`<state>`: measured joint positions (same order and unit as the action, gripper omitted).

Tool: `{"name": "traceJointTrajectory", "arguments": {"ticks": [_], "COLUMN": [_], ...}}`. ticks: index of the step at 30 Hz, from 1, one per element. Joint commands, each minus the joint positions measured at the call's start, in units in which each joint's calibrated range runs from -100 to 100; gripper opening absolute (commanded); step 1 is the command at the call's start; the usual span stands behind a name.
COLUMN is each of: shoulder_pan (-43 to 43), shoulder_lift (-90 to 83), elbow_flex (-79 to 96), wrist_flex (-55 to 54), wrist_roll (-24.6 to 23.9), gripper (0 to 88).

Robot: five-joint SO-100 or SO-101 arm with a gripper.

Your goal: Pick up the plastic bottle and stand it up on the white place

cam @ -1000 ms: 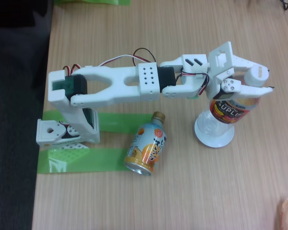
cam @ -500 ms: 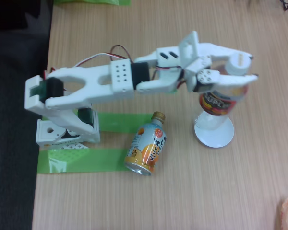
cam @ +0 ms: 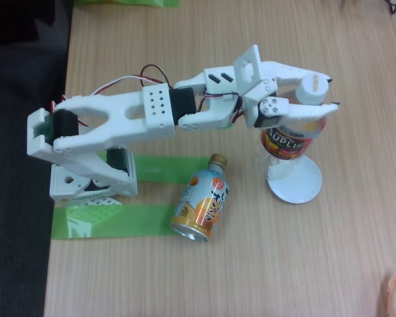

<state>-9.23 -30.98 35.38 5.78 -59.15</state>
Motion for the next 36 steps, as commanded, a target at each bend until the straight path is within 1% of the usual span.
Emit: {"name": "traceJointTrajectory", "arguments": {"ticks": [1, 5, 10, 19, 26, 29, 32, 36], "shoulder_pan": [-0.4, -0.4, -0.5, -4.1, -3.9, -3.7, -3.5, -3.5], "shoulder_lift": [0.4, 3.1, 7.3, 9.3, 9.5, 11.6, 14.2, 16.2], "elbow_flex": [-0.2, 0.0, -0.2, 0.0, 0.1, -0.2, -0.8, -0.4], "wrist_flex": [-4.9, -11.2, -15.8, -16.5, -16.5, -16.5, -16.8, -21.6], "wrist_roll": [1.8, 2.2, 2.2, 2.3, 2.9, 4.0, 4.0, 4.0], "gripper": [4.1, 4.1, 4.1, 4.1, 4.1, 4.1, 4.1, 4.1]}}
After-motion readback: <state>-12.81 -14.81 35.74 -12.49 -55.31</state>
